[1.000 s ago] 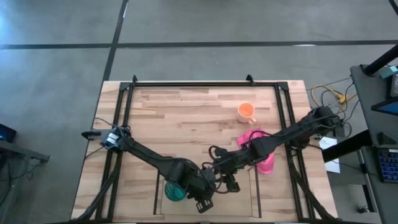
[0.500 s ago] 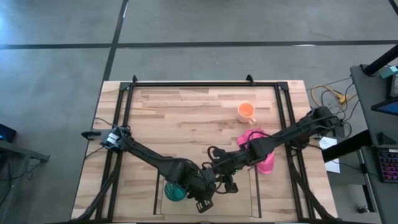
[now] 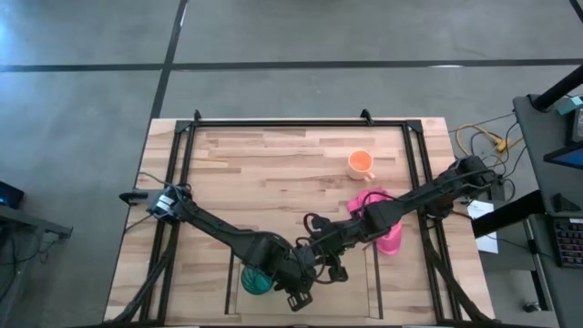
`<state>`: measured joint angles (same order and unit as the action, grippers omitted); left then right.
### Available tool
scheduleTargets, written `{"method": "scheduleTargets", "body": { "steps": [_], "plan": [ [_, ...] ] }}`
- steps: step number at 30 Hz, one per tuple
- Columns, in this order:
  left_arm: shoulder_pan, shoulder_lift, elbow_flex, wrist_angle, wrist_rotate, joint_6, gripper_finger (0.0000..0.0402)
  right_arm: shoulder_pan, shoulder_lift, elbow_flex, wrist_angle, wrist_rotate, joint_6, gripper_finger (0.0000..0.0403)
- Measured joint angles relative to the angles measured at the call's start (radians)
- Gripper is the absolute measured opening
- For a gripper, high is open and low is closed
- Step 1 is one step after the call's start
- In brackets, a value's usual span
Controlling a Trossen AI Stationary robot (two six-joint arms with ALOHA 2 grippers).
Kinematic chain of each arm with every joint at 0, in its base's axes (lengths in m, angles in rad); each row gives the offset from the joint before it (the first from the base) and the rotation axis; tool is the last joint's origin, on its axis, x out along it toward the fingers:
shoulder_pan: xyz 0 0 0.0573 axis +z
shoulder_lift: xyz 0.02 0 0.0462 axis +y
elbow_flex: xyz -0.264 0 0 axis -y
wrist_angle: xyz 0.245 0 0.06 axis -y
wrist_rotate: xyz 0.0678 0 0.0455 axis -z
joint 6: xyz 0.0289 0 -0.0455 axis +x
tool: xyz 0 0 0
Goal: Stack small to large cups/mugs on shelf
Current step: Put the white mug on the shelf
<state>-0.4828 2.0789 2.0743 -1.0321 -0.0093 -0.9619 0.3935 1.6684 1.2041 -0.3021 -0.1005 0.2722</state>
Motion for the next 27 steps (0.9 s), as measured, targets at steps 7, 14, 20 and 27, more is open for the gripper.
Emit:
{"method": "scheduleTargets", "body": {
  "steps": [7, 14, 20, 27],
  "plan": [
    [0.0, 0.0, 0.0, 0.017, 0.001, 0.0, 0.001, 0.001, 0.0, 0.0, -0.002, -0.002, -0.004, 0.0068],
    [-0.001, 0.0, 0.001, 0.057, 0.015, 0.033, 0.0052, 0.01, 0.0, -0.001, -0.005, 0.046, -0.1, 0.0068],
    [0.001, 0.0, 0.002, 0.075, 0.017, 0.028, 0.0078, 0.012, 0.0, -0.002, -0.002, 0.052, -0.105, 0.0068],
    [0.003, 0.0, -0.002, 0.083, 0.012, 0.028, 0.008, 0.03, 0.0, -0.01, 0.002, 0.099, -0.197, 0.0068]
  ]
}}
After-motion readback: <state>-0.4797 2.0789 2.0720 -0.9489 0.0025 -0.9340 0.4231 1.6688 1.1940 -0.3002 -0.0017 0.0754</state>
